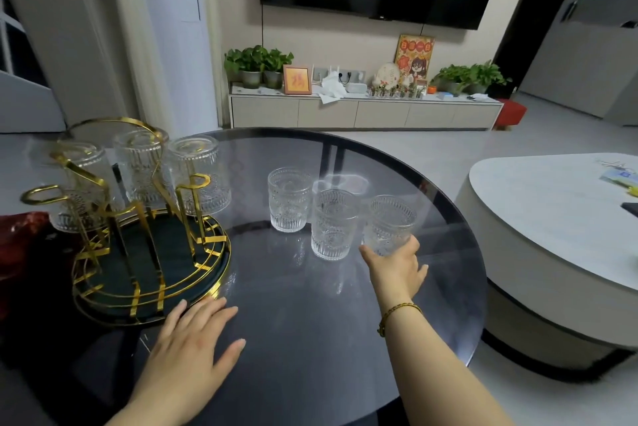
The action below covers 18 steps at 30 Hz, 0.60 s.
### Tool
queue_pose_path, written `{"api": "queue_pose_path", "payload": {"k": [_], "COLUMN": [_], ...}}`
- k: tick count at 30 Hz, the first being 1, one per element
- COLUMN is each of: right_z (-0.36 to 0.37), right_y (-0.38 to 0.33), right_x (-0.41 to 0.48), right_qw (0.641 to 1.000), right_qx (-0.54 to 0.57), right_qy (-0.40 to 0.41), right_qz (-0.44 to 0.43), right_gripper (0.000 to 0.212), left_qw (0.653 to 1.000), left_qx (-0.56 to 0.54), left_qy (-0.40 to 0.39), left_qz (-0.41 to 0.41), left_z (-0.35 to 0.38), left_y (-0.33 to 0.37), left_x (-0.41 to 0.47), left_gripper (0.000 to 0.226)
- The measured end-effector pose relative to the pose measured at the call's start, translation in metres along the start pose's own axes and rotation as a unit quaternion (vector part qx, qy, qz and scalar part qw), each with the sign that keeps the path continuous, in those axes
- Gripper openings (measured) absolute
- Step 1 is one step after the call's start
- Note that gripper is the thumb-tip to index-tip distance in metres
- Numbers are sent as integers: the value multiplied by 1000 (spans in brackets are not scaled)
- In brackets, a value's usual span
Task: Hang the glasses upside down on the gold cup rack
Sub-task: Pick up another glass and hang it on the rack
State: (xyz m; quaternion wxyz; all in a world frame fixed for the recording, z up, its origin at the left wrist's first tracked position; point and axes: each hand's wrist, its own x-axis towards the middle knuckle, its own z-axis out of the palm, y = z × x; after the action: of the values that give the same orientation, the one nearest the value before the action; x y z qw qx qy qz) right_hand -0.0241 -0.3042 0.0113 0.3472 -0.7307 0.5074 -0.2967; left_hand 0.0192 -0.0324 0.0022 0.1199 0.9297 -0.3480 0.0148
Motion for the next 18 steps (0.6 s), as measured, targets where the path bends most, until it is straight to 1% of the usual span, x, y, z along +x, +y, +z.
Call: {"api": "queue_pose_path", "payload": {"k": [3,6,8,11,14,16,18], "right_z": [1,-2,-5,-14,-32,-48,-64], "right_y": [-1,-1,0,0,-5,-16,-32], "right_x": [1,-1,-3,-8,-9,-7,-4], "right_qw": [1000,998,995,992,985,975,962], "right_qx": [8,56,90,107,109,103,69], "right_qy": [12,28,34,33,37,37,25], "right_qz": [1,-8,-26,-63,-126,-193,-262], "right_gripper": [81,76,73,73,74,72,70], "left_qw": [1000,1000,1000,999,998,997,994], "left_qx": [-4,-6,1,-18,-49,-68,-89], "left_qy": [14,20,22,28,32,40,58], "left_qz": [5,4,3,9,15,20,28], "left_z": [0,2,4,4,3,2,-1], "left_y": [0,0,-1,-2,-2,-4,-5], "left_x": [0,1,1,1,0,-2,-5], "left_gripper": [47,48,48,47,45,43,41]}}
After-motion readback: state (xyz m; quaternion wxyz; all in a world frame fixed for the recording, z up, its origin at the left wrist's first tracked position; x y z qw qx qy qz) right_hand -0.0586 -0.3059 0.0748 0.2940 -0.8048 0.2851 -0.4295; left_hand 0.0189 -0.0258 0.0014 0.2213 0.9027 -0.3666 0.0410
